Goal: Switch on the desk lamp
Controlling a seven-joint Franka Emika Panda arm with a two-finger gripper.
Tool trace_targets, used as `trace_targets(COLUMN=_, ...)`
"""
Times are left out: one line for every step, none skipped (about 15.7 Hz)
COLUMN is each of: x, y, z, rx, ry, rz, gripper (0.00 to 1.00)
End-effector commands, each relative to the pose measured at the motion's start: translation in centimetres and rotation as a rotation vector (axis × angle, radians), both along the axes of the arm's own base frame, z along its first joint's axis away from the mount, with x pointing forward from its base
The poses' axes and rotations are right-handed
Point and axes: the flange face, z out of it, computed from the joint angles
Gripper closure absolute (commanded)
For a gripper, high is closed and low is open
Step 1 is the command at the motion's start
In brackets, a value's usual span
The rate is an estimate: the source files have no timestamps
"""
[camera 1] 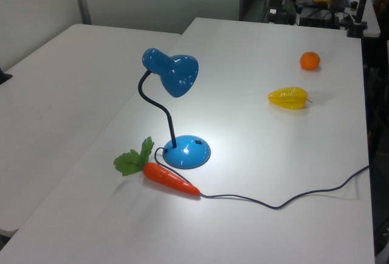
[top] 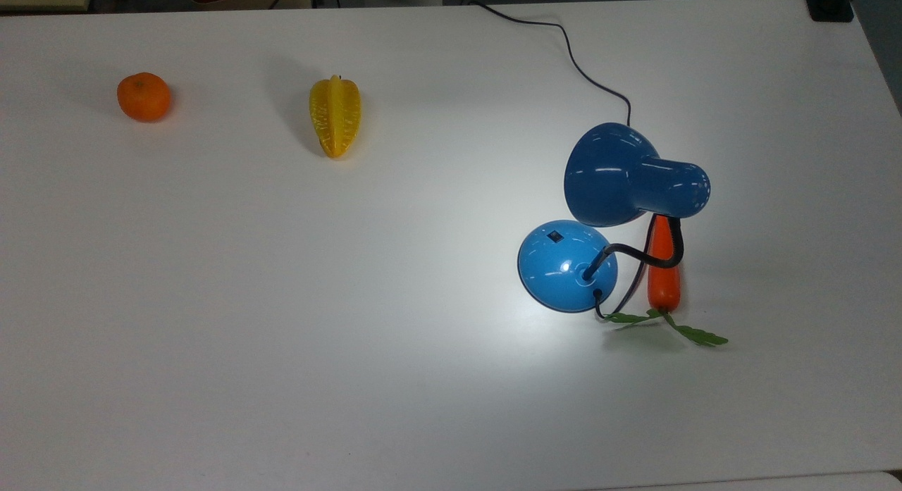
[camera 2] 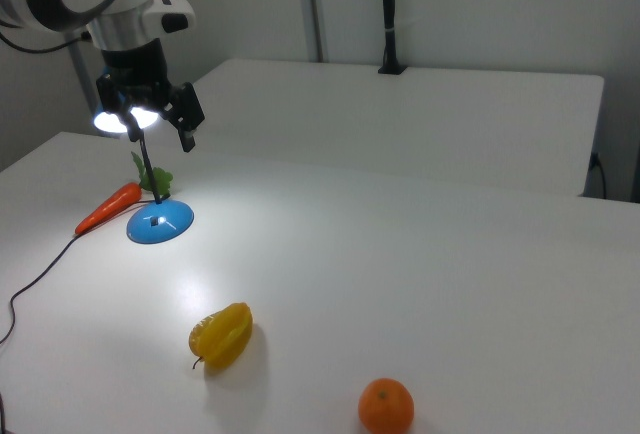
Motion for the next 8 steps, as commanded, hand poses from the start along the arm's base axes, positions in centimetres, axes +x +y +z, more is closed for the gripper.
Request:
trace_targets(x=0.45, y=-0.39, z=-0.21, rx=-0.005, ry=-0.019, rz=0.036, gripper=0.00)
trace_targets(x=0.45, y=-0.24, z=-0.21, rx=-0.008, ry=-0.019, rz=0.036, gripper=0.00)
trace_targets(x=0.48, y=-0.12, z=-0.29, rx=-0.006, ry=-0.018, rz=0.039, gripper=0.00)
trace_targets(x=0.53, y=0.06, z=-0.36, rx=-0.006, ry=-0.018, rz=0.041, gripper=0.00)
trace_targets(x=0.65, y=0.18, z=-0.61, rx=-0.006, ry=-0.013, rz=0.049, gripper=0.00)
trace_targets(x=0.73, y=0.20, z=-0.86, rx=-0.006, ry=-0.009, rz=0.051, gripper=0.00)
trace_targets(x=0.73, y=0.20, z=-0.86, rx=-0.006, ry=-0.009, rz=0.051, gripper=0.00)
trace_targets(x=0.73, y=0.20, z=-0.86, rx=-0.006, ry=-0.009, rz=0.051, gripper=0.00)
